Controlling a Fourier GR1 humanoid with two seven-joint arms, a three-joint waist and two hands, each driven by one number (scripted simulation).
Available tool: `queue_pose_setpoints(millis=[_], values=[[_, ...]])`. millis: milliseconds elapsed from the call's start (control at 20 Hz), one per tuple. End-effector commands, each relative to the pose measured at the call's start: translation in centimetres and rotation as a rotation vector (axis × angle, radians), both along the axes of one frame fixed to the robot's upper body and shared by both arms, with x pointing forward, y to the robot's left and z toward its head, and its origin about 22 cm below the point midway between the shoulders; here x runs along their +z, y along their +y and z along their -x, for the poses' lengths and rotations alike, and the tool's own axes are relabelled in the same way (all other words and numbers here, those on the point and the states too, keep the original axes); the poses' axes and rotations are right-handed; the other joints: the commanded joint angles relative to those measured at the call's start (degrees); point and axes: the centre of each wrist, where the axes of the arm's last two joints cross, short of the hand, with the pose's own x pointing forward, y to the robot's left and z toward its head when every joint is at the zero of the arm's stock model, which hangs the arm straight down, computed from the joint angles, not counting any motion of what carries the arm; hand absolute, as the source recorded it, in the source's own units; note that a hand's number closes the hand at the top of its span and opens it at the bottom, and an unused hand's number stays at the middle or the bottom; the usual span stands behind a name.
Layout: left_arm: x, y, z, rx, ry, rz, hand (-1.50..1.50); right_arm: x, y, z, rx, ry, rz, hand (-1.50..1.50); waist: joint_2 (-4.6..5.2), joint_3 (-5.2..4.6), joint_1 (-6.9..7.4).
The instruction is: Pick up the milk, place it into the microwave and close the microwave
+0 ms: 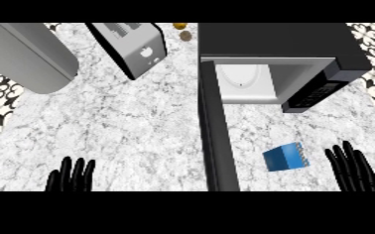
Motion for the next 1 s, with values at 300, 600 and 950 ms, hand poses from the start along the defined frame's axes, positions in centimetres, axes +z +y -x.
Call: queue_pose_setpoints(millis=[300,600,950], values=[[-1.8,0.2,1.7,0.008,-0.007,-0.011,-1.5,-7.3,-0.2,-1.9,-0.129,0.026,-0.002,-1.5,0.09,0.01,0.06],[-0.6,1.0,4.3,-0.003,-0.013,0.015,-1.5,-10.4,-1.6,-3.0,-0.204,0.05,0.038,-1.5,0.04,0.02,0.47],[-1.0,0.9,3.5,0.007,-0.014,0.001,-1.5,-14.5,-2.1,-5.3,-0.18,0.059,0.058,-1.5,0.13,0.02,0.27]])
